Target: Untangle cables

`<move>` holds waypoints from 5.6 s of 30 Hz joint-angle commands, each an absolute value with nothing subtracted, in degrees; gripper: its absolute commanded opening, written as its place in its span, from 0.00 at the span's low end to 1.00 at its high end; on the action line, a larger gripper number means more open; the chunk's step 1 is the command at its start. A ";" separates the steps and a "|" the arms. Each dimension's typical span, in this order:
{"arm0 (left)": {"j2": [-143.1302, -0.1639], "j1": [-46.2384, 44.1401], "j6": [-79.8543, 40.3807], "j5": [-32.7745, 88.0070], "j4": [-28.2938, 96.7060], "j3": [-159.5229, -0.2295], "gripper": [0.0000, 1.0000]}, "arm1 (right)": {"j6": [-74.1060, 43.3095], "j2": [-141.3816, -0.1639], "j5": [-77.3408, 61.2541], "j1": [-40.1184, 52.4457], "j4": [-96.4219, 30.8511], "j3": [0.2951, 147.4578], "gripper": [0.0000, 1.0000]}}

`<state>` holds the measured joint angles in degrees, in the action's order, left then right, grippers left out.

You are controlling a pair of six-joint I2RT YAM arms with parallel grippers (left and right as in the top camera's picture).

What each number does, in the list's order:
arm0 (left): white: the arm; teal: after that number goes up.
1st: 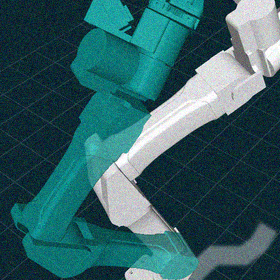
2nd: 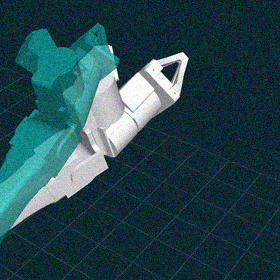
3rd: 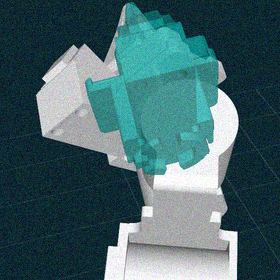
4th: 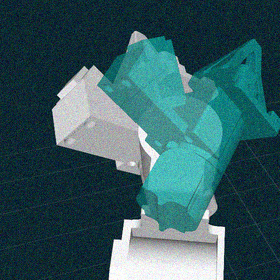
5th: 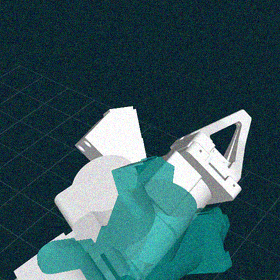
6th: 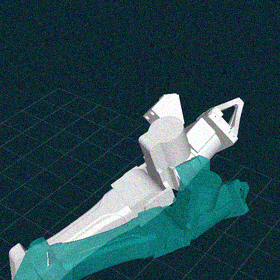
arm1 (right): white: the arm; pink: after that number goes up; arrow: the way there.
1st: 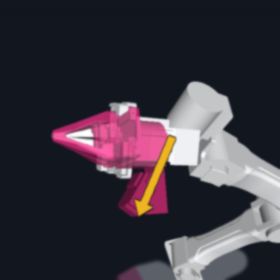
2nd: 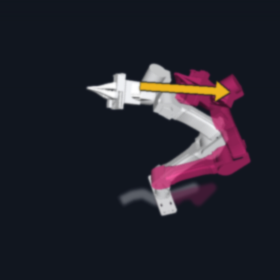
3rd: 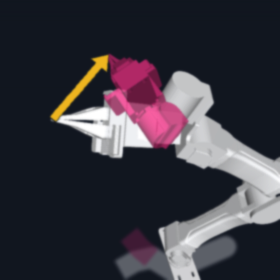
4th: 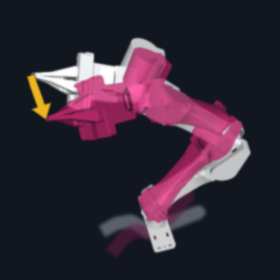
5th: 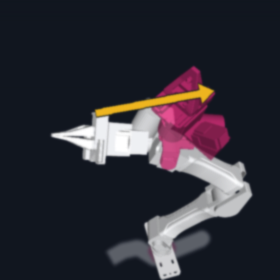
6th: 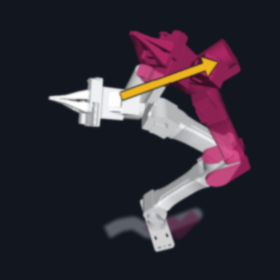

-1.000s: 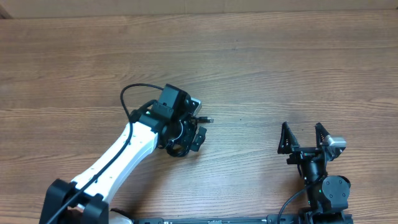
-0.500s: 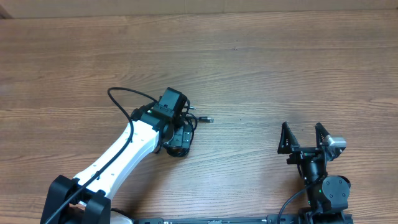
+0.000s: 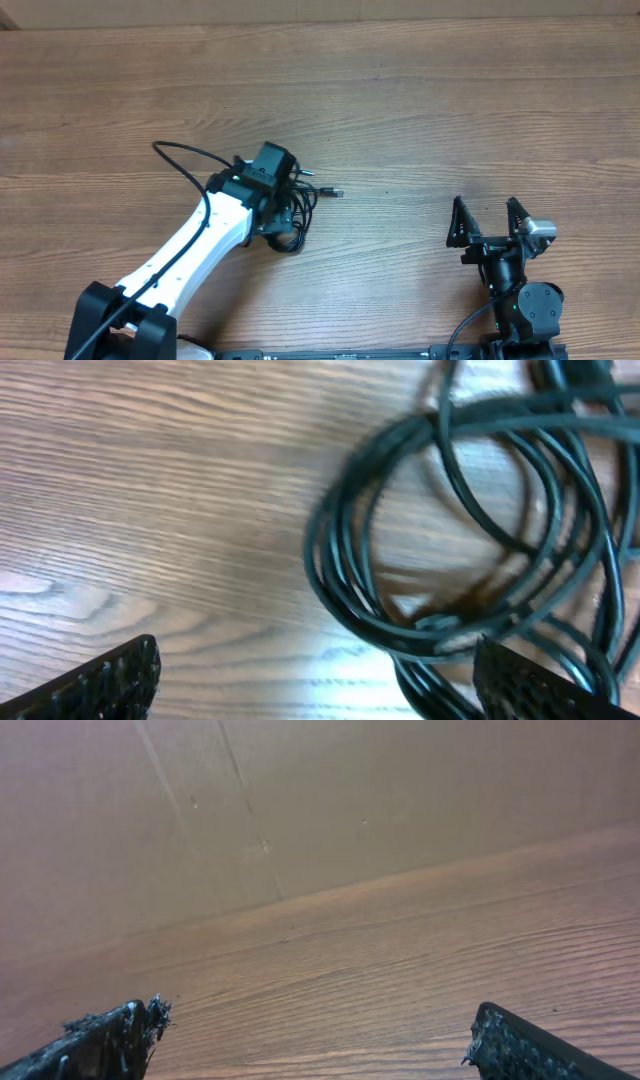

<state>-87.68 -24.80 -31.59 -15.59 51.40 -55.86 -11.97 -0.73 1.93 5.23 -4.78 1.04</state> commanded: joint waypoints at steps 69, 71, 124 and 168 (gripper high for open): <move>-75.05 -24.12 -9.43 11.20 37.78 -60.97 0.04 | -11.99 -0.16 3.18 5.23 -3.81 0.47 1.00; -74.13 -24.12 -9.43 13.34 36.69 -60.97 0.04 | -12.01 -0.16 3.14 5.23 -2.28 0.47 1.00; -73.76 -24.03 -48.14 41.58 20.93 -60.97 0.04 | -12.47 -32.77 -37.69 5.19 -9.65 35.27 0.83; -73.78 -26.65 -37.23 29.89 28.60 -60.97 0.04 | -12.19 -38.11 -24.34 5.19 -17.19 35.29 0.04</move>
<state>-75.11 -26.41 -39.79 34.17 27.99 -60.14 -12.19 -38.22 -30.52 5.26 -16.19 34.09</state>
